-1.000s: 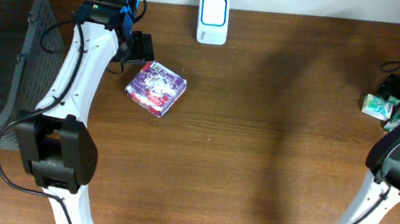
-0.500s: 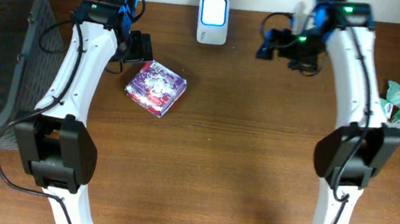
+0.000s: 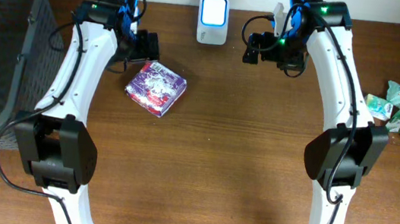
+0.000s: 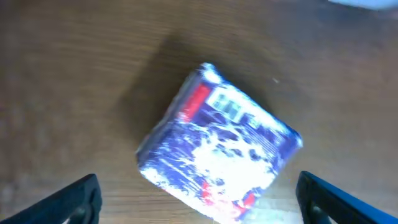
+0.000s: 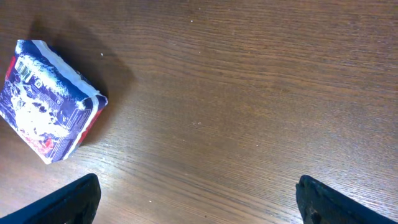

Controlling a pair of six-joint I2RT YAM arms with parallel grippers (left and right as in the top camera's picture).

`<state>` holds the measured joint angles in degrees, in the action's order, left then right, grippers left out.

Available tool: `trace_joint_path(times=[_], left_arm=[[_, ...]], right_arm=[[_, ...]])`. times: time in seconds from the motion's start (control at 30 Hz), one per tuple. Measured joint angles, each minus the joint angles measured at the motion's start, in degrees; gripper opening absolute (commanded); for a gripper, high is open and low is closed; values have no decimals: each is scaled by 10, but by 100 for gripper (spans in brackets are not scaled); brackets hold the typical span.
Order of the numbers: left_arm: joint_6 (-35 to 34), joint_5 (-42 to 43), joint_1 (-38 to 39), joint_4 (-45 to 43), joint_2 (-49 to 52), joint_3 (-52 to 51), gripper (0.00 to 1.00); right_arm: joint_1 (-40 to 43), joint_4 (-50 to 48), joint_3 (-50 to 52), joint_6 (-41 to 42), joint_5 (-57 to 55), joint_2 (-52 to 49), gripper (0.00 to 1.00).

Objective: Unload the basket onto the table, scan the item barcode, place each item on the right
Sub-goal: 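Push the purple package toward the table centre with the left gripper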

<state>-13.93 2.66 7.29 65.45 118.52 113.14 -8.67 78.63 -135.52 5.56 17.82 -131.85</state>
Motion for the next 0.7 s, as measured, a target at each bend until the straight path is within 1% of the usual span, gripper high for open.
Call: trace_joint_path(times=[0.1,0.17,0.27,0.37,0.43,0.5,0.57,0.7], left_arm=[[81,26,11,0,11,0,99],[105,28,18,3,53,0,99],[116,13,10,8,106,0,99],[113,5,-9,0,124,0,99],[123,45,-22,-11,124,0,99],[159,125,-33,-12,124,0,99],[175,172,-27,-5,124,0,99],[188,212,14,21,126,0,99]], right_arm=[[0,0,0,0,0,0,99],[0,0,0,0,0,0,99],[0,0,0,0,0,0,99],[0,0,0,0,0,0,99],[0,0,0,0,0,0,99],[0,0,0,0,0,0,99],[0,0,0,0,0,0,99],[0,0,0,0,0,0,99]])
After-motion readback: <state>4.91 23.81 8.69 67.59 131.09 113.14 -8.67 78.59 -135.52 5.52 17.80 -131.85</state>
